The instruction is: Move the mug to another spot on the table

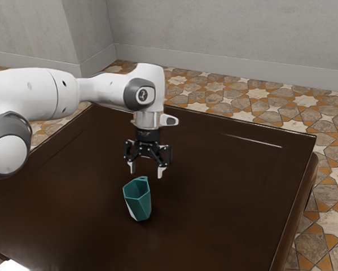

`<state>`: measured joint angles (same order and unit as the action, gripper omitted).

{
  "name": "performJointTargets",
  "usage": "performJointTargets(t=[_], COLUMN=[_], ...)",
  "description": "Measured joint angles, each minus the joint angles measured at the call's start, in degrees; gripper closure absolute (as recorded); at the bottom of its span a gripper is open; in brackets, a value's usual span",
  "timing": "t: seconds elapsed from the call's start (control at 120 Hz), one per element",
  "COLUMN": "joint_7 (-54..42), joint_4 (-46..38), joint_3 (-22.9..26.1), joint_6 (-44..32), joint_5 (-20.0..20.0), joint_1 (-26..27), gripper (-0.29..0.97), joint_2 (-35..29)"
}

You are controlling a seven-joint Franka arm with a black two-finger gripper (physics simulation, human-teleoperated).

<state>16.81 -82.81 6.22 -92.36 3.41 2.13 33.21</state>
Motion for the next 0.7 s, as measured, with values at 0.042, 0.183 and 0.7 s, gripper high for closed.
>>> performJointTargets(t=[0.042, 0.183, 0.7], joint_7=[0.14, 0.19, 0.20], joint_4=[0.06, 0.16, -2.92], joint_3=[-0.29, -1.54, -2.52], joint_6=[-0.28, -0.89, -3.26], joint_5=[-0.22, -0.42, 1.15], joint_1=[-0.03, -0.08, -0.11], gripper=[0.00, 0.00, 0.08], joint_2=[0.37, 1.62, 1.82])
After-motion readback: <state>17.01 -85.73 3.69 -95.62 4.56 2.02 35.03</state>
